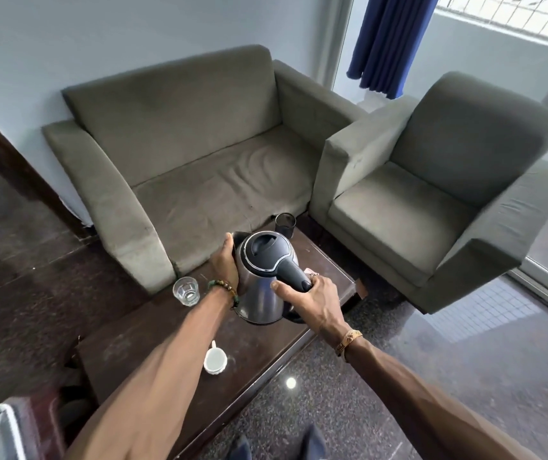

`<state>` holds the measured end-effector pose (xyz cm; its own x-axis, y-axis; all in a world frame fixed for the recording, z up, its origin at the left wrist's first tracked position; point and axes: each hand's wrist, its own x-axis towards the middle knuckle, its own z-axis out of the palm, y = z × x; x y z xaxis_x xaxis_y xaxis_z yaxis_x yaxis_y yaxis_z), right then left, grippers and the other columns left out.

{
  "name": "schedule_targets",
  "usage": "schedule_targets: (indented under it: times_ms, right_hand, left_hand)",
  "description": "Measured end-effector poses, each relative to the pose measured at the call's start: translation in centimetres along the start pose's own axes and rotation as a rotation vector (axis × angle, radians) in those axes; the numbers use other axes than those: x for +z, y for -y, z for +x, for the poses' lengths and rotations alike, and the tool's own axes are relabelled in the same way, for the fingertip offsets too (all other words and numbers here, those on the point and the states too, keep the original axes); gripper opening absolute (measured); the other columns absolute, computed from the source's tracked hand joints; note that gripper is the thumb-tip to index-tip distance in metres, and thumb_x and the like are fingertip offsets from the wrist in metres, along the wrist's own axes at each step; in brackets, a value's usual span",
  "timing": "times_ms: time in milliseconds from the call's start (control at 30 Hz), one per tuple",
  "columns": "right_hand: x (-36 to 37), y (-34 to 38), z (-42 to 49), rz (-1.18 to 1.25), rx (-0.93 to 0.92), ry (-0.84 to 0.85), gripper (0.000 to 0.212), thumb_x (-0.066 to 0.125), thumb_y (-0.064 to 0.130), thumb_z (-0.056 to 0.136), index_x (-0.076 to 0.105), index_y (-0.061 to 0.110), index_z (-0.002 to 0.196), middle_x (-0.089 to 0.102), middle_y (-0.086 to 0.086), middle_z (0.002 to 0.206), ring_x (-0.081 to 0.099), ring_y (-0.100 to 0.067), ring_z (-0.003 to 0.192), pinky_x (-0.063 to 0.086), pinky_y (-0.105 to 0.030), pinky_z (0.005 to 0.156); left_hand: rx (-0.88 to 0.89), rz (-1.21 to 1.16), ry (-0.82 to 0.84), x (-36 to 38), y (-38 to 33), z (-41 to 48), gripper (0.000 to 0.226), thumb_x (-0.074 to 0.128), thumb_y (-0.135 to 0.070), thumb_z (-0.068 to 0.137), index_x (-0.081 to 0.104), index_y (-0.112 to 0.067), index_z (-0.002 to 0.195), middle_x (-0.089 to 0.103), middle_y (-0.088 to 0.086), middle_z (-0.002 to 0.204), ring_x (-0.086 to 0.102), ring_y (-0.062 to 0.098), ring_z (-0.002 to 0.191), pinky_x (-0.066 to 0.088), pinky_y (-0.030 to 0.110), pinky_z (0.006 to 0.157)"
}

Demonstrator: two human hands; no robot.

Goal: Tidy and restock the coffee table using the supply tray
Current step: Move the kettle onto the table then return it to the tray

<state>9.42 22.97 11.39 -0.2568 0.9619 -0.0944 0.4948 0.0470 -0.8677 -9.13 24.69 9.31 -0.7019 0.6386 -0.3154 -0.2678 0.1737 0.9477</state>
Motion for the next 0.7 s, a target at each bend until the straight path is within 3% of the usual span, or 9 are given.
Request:
schedule_targets:
  times_ms: [67,133,233,300,333,433,467,567,700]
  right_hand:
    - [0.0,-0.7,1.9,-0.016,0.015,0.017,0.067,0.076,0.061,0.063,0.045,0.002,0.06,0.043,0.008,0.05,0.038,-0.006,0.046,0.036,-0.028,0.044]
    - [0.3,-1.7,4.1,-0.035,0.046,0.057,0.068,0.075,0.065,0.062,0.044,0.005,0.057,0.043,0.007,0.049,0.043,-0.007,0.046,0.045,-0.036,0.044]
    - [0.8,-3.1,6.8,-0.09,0.039,0.11,0.069,0.074,0.07,0.061,0.044,0.008,0.058,0.043,0.008,0.046,0.044,-0.007,0.045,0.048,-0.038,0.047]
    - [0.9,-3.6,8.4,-0.138,0.001,0.144,0.068,0.07,0.075,0.059,0.045,0.011,0.06,0.041,0.01,0.044,0.038,-0.004,0.041,0.038,-0.022,0.041]
    - [0.9,-3.7,9.3,-0.158,-0.017,0.159,0.068,0.068,0.077,0.059,0.044,0.013,0.058,0.04,0.01,0.044,0.038,-0.005,0.041,0.037,-0.018,0.043]
    - [0.8,-3.4,11.7,-0.185,-0.077,0.246,0.066,0.066,0.078,0.061,0.041,0.017,0.052,0.039,0.009,0.045,0.035,-0.007,0.043,0.034,-0.019,0.045]
    - [0.9,-3.2,12.3,-0.184,-0.094,0.287,0.066,0.066,0.077,0.063,0.04,0.018,0.052,0.039,0.008,0.045,0.033,-0.007,0.043,0.032,-0.021,0.042]
    - [1.6,-1.8,13.7,-0.153,-0.139,0.401,0.068,0.064,0.078,0.063,0.038,0.016,0.051,0.039,0.007,0.044,0.034,-0.007,0.044,0.033,-0.027,0.044]
    - [3.3,0.0,14.1,-0.108,-0.176,0.479,0.071,0.054,0.082,0.062,0.039,0.014,0.05,0.038,0.006,0.048,0.035,-0.007,0.044,0.03,-0.02,0.045]
  left_hand:
    - [0.021,0.0,-0.034,1.0,0.6,1.4,0.041,0.049,-0.03,0.099,0.069,0.006,0.096,0.065,0.009,0.095,0.052,0.014,0.085,0.041,0.016,0.054]
    - [0.029,0.013,-0.093,1.7,1.3,2.6,0.039,0.049,-0.031,0.099,0.069,0.002,0.091,0.065,0.009,0.093,0.052,0.014,0.085,0.038,0.019,0.057]
    - [-0.014,-0.009,-0.145,1.9,2.5,4.2,0.042,0.049,-0.035,0.098,0.071,0.001,0.096,0.07,0.014,0.104,0.059,0.018,0.092,0.048,0.029,0.079]
    - [-0.052,-0.044,-0.175,2.0,3.4,5.2,0.041,0.05,-0.036,0.098,0.071,0.0,0.099,0.069,0.019,0.112,0.063,0.027,0.103,0.049,0.043,0.096]
    - [-0.06,-0.06,-0.205,2.1,3.8,5.7,0.039,0.051,-0.037,0.097,0.072,-0.004,0.096,0.069,0.019,0.111,0.064,0.028,0.104,0.049,0.043,0.098]
    - [-0.047,-0.067,-0.326,2.1,4.0,6.6,0.035,0.056,-0.039,0.094,0.073,-0.016,0.075,0.074,-0.003,0.084,0.065,0.015,0.084,0.052,0.017,0.076]
    - [-0.043,-0.082,-0.354,1.9,3.8,6.7,0.034,0.056,-0.039,0.094,0.071,-0.02,0.07,0.073,-0.009,0.079,0.062,0.011,0.079,0.05,0.015,0.071]
    - [-0.024,-0.18,-0.419,0.7,3.2,7.0,0.028,0.056,-0.033,0.095,0.07,-0.022,0.072,0.071,-0.003,0.087,0.06,0.014,0.087,0.048,0.028,0.082]
    - [0.002,-0.208,-0.472,-1.7,3.3,7.4,0.029,0.057,-0.034,0.094,0.074,-0.019,0.077,0.072,0.001,0.091,0.06,0.012,0.087,0.049,0.032,0.085]
